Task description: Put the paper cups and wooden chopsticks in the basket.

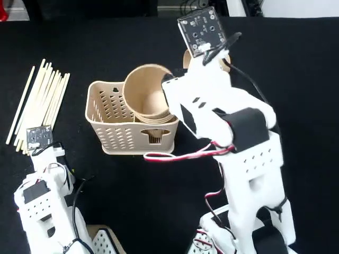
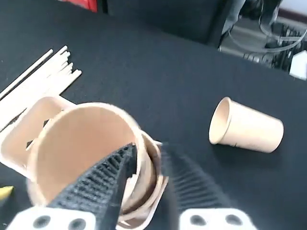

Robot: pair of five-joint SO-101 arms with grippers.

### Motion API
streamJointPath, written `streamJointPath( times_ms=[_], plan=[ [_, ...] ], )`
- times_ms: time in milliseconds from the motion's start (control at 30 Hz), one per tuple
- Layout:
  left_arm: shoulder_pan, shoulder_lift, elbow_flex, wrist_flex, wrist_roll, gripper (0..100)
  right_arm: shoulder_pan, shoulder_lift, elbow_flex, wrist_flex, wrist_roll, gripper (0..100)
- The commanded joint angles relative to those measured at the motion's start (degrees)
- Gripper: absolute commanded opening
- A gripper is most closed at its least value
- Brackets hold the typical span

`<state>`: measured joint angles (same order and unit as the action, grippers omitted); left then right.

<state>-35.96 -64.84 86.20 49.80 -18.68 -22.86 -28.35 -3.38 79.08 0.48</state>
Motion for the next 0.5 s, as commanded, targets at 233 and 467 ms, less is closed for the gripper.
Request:
streamJointPath(
  times_ms=[233, 467],
  plan=[
    [0.57, -0.70, -0.31, -0.09, -0.35, 20, 4.13, -4.88, 0.04, -7.21, -5.80, 23.8],
    [0.57, -0.70, -0.31, -0.09, -0.35, 20, 16.35, -1.63, 8.04, -16.79, 7.47, 23.7]
  ],
)
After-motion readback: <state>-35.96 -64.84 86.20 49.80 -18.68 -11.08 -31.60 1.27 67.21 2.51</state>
